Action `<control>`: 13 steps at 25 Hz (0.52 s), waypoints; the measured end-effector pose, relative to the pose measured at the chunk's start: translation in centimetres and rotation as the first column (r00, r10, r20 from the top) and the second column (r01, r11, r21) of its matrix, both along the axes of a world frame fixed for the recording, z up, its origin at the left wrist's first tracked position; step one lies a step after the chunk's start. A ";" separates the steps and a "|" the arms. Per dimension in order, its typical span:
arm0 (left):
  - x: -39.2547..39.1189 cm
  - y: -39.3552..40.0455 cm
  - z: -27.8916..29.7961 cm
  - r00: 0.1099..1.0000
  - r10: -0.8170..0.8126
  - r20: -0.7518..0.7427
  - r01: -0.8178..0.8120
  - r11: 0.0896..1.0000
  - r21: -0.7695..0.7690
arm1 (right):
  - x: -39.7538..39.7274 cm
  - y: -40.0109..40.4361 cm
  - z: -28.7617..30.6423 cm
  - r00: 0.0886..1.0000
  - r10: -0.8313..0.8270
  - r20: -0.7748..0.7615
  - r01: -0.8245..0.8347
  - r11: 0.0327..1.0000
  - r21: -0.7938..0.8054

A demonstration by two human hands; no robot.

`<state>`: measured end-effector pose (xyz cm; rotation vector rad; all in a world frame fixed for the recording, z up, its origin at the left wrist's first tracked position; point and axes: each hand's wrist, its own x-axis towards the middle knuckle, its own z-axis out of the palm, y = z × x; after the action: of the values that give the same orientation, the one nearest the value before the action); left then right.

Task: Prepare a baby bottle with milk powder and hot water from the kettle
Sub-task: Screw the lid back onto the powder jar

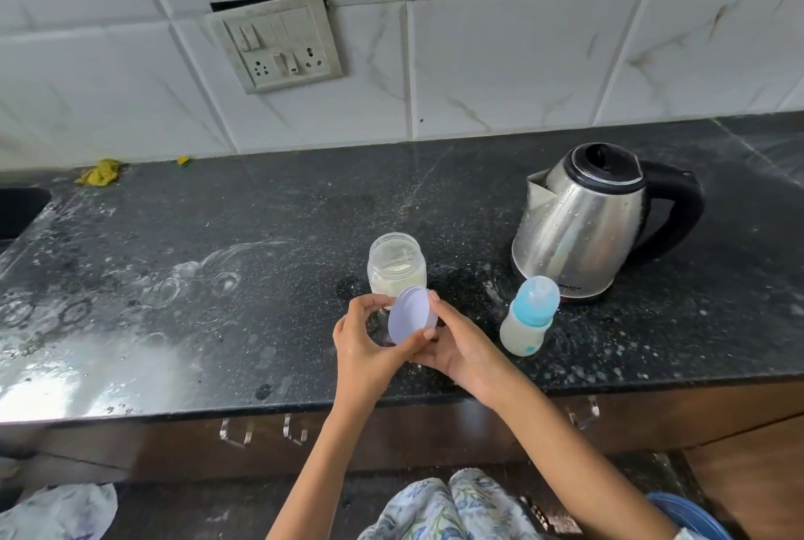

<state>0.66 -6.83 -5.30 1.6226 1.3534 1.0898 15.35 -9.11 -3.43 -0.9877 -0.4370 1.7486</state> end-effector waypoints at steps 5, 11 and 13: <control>0.3 1.3 1.0 0.985 0.169 0.016 -0.170 0.980 0.108 | 1.8 3.0 1.9 0.507 -0.343 0.790 0.093 0.934 0.346; 1.9 5.5 0.0 0.963 0.119 -0.240 -0.115 0.993 0.029 | 1.0 8.4 3.6 0.124 -0.232 0.965 -0.301 0.918 0.259; 2.4 6.3 0.0 0.974 0.116 -0.196 -0.110 0.993 0.039 | 0.5 9.3 3.7 0.090 -0.186 0.978 -0.338 0.918 0.206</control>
<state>3.11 -0.56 -5.34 1.7296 1.5833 1.0377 15.85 0.16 0.30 -1.7962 -1.7129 0.6257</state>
